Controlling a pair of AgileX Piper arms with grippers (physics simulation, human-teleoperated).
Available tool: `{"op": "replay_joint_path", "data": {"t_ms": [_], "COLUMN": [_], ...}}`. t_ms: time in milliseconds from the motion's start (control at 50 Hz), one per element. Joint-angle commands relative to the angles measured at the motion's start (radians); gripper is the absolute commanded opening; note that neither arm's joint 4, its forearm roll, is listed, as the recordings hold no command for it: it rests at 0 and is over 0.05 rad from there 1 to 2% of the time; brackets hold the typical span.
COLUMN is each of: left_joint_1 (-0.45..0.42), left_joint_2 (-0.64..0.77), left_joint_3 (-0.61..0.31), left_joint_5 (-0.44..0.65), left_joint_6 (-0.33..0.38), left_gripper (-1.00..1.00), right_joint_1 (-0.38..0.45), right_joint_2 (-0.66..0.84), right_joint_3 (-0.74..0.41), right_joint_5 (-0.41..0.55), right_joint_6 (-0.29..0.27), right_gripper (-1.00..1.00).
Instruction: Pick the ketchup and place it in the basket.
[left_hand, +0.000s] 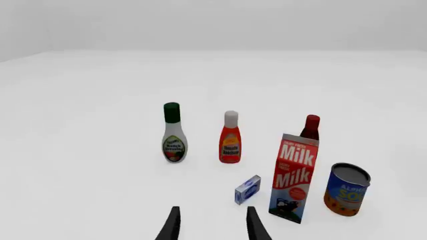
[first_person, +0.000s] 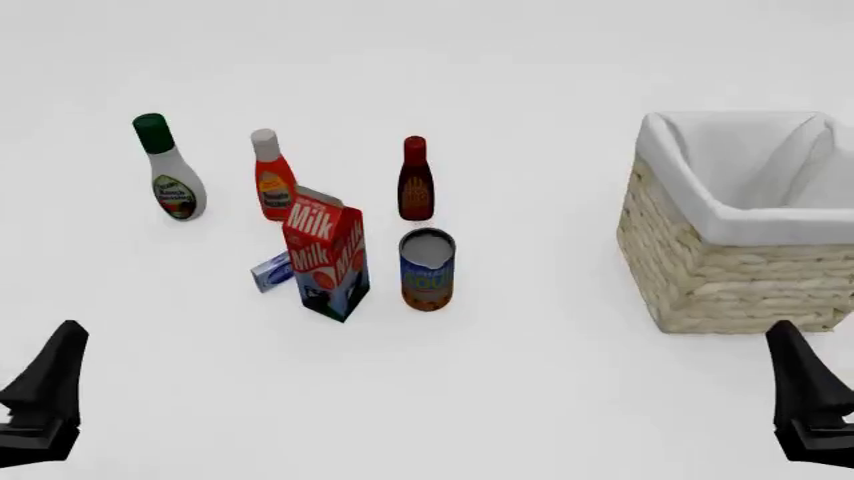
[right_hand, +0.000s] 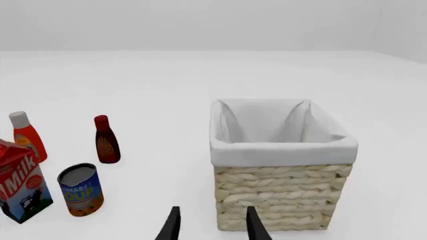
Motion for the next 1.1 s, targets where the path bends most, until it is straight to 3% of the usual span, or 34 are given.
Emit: {"op": "replay_joint_path", "data": {"t_ms": [20, 120, 200, 300, 340, 400, 520, 580, 740, 960, 1080, 1100], "left_joint_1": [0.007, 0.016, 0.009, 0.004, -0.008, -0.005, -0.002, -0.008, -0.014, -0.043, -0.054, -0.061], "left_joint_2": [0.036, 0.057, 0.190, 0.201, 0.240, 0.371, 0.516, 0.466, 0.607, 0.692, 0.793, 0.847], "left_joint_3": [-0.001, -0.001, -0.002, -0.033, -0.035, -0.042, -0.103, -0.137, -0.262, -0.408, -0.500, -0.540], "left_joint_5": [-0.021, -0.035, -0.114, -0.111, -0.163, -0.263, -0.315, -0.280, -0.254, -0.180, -0.148, -0.123], "left_joint_6": [0.001, 0.013, 0.068, 0.118, 0.155, 0.146, 0.133, 0.122, 0.114, 0.108, 0.075, 0.039], "left_gripper": [1.00, 1.00, 1.00, 1.00, 1.00, 1.00, 1.00, 1.00, 1.00, 1.00, 1.00, 1.00], "right_joint_1": [0.004, 0.002, 0.001, -0.001, -0.002, -0.001, -0.001, -0.003, -0.003, -0.009, -0.012, -0.011], "right_joint_2": [0.004, 0.018, 0.016, 0.017, 0.025, 0.030, 0.030, 0.032, 0.041, 0.050, 0.071, 0.078], "right_joint_3": [-0.005, -0.002, -0.005, -0.006, -0.003, -0.003, -0.003, -0.003, -0.003, -0.003, -0.003, -0.001], "right_joint_5": [0.001, -0.007, -0.002, -0.001, -0.009, -0.014, -0.010, -0.011, -0.017, -0.020, -0.035, -0.042], "right_joint_6": [-0.005, -0.010, -0.015, -0.018, -0.020, -0.022, -0.023, -0.024, -0.029, -0.043, -0.051, -0.051], "right_gripper": [1.00, 1.00, 1.00, 1.00, 1.00, 1.00, 1.00, 1.00, 1.00, 1.00, 1.00, 1.00]}}
